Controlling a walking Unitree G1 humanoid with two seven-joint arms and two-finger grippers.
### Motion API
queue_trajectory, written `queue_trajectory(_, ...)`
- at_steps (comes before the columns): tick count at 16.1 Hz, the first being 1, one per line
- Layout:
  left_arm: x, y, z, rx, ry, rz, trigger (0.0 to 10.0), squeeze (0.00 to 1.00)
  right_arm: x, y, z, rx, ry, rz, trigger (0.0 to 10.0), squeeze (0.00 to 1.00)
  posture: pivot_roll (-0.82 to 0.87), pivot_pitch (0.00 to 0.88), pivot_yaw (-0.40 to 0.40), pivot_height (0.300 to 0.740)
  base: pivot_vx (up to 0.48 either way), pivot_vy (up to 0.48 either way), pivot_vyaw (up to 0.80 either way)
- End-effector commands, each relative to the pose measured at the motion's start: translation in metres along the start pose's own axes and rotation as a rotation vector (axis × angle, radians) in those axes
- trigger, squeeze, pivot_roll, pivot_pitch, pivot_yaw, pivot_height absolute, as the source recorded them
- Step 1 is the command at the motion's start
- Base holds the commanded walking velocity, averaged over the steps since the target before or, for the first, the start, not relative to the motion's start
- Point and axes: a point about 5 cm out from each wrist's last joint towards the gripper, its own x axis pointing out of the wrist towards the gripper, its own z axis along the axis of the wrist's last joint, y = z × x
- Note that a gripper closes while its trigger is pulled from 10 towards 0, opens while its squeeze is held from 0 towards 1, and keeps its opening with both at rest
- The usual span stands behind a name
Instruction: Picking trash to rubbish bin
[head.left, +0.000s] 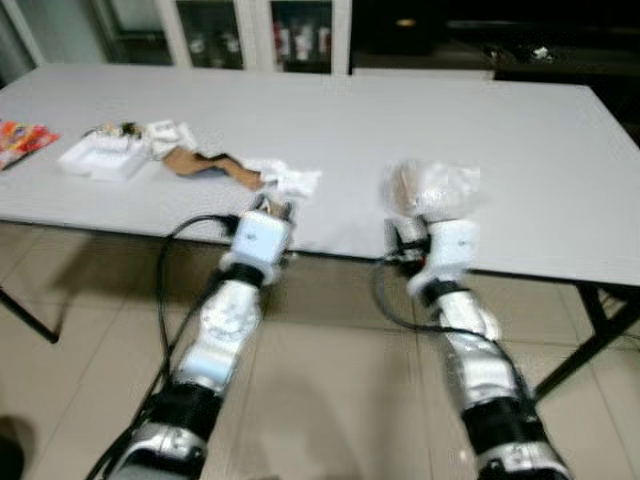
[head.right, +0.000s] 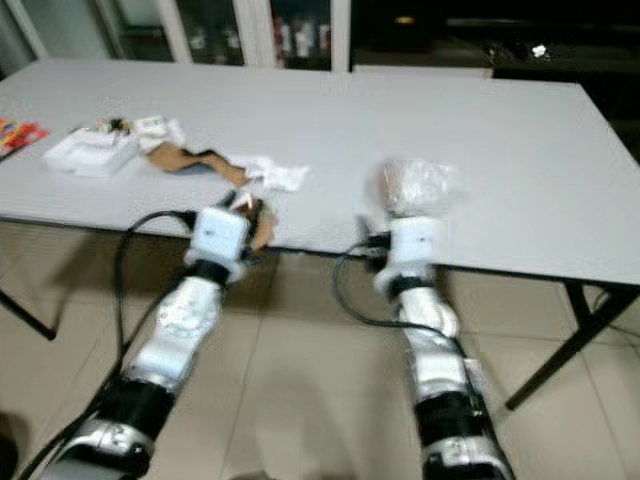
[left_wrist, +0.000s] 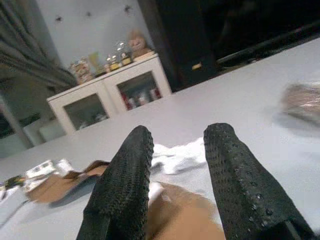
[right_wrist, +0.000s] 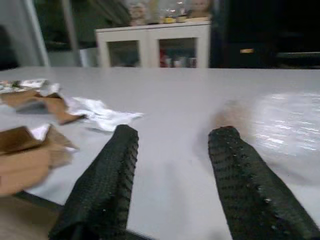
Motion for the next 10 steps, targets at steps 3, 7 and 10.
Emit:
queue_trajectory(3, 0.0026, -0.0078, 0.004, -0.009, -0.007, -0.031, 10.0, 0.0, -0.0018, -0.0094, 0.0004, -0.013, 0.008, -0.034, 10.0, 1.0, -0.04, 0.046, 0.045, 0.74, 0.467, 0.0, 0.0)
queue_trajectory(7, 0.0023, -0.0078, 0.0035, -0.009, -0.004, -0.037, 10.0, 0.0, -0.0018, -0.0162, -0.002, 0.013, 0.038, -0.088, 10.0, 0.0, -0.05, 0.05, 0.044, 0.74, 0.435, 0.0, 0.0)
queue_trajectory(10, 0.0012, -0.0097, 0.0037, -0.011, -0.011, -0.041, 10.0, 0.0, -0.0009, -0.017, -0.0065, 0.12, 0.072, -0.133, 10.0, 0.0, -0.05, 0.051, 0.042, 0.74, 0.22, 0.0, 0.0)
